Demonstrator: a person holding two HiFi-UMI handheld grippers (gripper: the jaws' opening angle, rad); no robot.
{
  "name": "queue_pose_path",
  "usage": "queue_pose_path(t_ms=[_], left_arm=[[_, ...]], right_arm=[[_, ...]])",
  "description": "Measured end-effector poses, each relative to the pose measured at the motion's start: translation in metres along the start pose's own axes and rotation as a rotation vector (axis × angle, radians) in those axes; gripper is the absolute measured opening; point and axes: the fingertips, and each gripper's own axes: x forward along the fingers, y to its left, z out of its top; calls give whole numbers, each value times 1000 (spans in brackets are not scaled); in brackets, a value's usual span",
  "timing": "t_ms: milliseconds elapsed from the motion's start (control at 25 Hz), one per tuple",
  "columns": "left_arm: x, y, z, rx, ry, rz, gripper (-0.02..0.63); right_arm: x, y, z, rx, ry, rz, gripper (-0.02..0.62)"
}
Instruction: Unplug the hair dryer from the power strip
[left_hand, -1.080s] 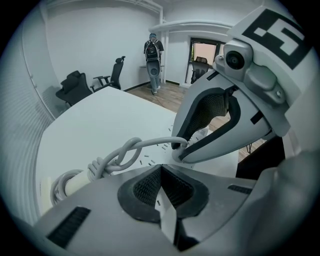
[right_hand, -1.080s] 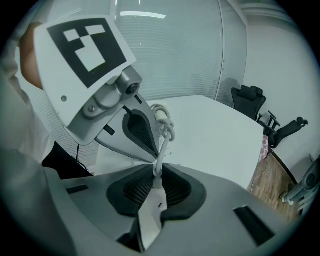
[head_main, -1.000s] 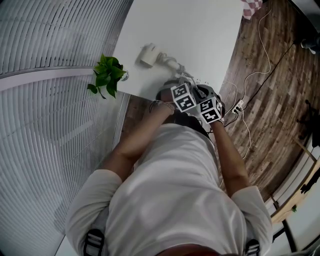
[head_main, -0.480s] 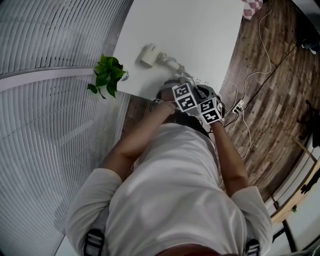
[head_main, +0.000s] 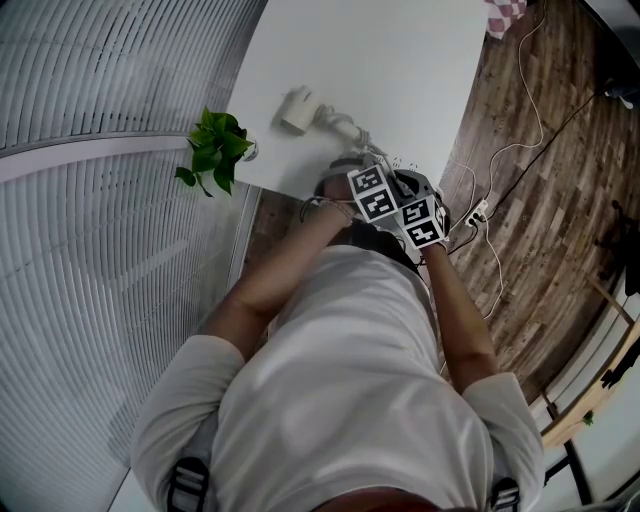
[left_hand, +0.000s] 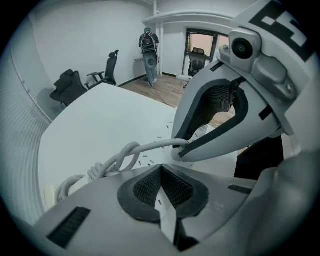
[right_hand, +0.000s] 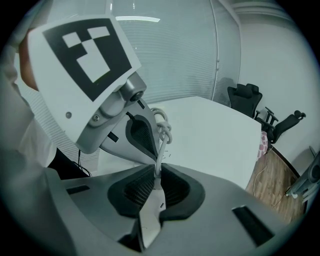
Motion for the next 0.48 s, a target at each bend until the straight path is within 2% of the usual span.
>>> queue_pose_path(t_ms=[480], left_arm=[[0, 0, -2, 1, 3, 5, 31]], right_arm=[[-1, 1, 2, 18, -11, -3, 59]])
